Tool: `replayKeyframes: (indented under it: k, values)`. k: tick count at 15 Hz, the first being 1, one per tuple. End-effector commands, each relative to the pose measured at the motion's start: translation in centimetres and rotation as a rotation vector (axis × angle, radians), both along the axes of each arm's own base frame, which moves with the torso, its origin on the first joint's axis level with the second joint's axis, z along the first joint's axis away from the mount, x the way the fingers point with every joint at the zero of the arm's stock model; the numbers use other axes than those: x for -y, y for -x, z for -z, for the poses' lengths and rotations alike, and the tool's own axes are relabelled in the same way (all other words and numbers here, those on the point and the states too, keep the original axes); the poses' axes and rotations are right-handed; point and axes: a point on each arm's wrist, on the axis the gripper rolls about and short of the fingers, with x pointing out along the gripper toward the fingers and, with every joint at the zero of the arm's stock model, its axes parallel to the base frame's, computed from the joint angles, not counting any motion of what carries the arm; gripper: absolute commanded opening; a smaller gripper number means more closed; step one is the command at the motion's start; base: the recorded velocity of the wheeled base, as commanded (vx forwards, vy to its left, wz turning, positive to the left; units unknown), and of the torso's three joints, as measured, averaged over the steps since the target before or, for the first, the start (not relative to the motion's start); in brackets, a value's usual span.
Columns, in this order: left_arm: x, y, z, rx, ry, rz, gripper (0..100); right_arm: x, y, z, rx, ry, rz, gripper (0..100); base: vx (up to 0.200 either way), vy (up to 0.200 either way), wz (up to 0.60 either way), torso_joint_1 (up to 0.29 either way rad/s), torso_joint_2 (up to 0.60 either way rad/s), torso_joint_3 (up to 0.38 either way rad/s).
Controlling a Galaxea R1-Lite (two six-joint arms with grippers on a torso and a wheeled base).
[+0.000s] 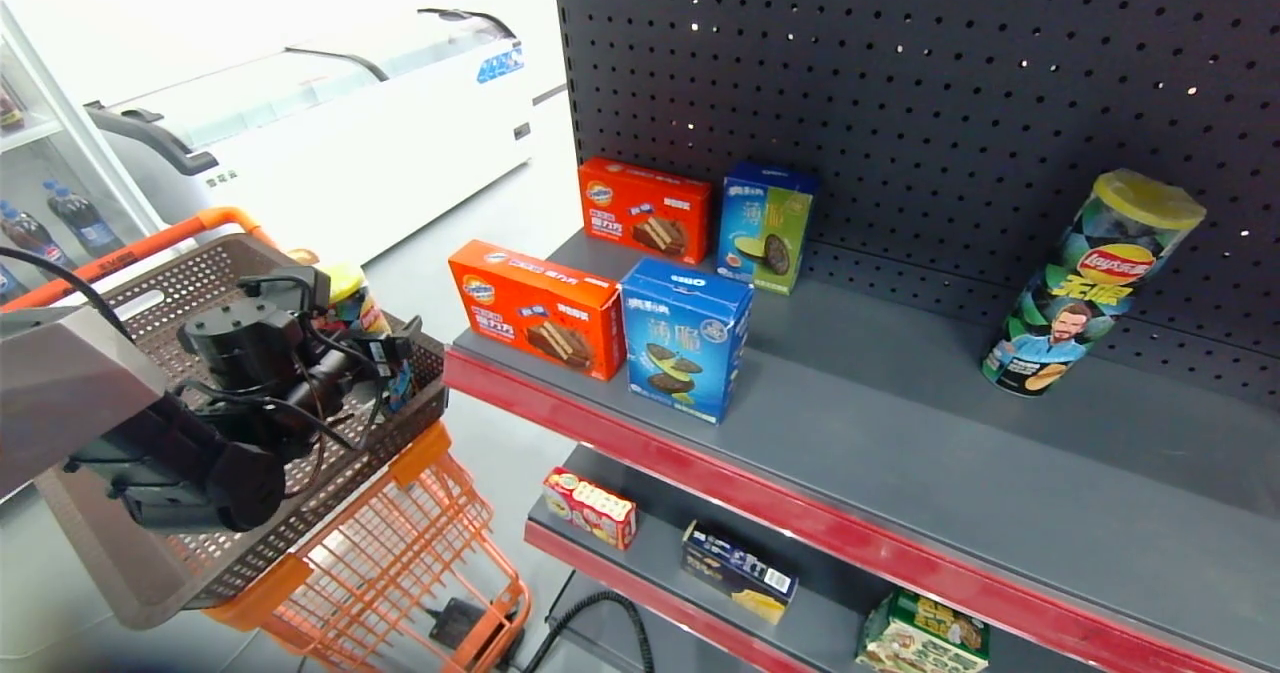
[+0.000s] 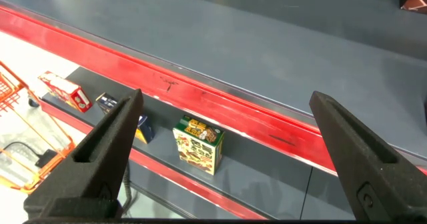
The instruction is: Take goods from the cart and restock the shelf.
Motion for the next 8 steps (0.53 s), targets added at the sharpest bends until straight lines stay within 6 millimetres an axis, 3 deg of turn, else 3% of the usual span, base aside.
replayKeyframes:
  k: [1, 2, 8]
  values:
    - [0.01, -0.59, 0.77, -0.007, 0.001, 0.001, 100, 0.00, 0.00, 0.00, 0.001, 0.000, 0.000, 100, 0.000, 0.000, 0.00, 0.000, 0.00, 0.000]
    - [0.11, -0.91, 0.57, 0.005, 0.000, 0.004, 0, 0.00, 0.00, 0.00, 0.001, 0.000, 0.000, 100, 0.000, 0.000, 0.00, 0.000, 0.00, 0.000]
    - [0.48, -1.02, 0.25, 0.017, -0.002, 0.013, 0, 0.00, 0.00, 0.00, 0.001, 0.000, -0.001, 100, 0.000, 0.000, 0.00, 0.000, 0.00, 0.000]
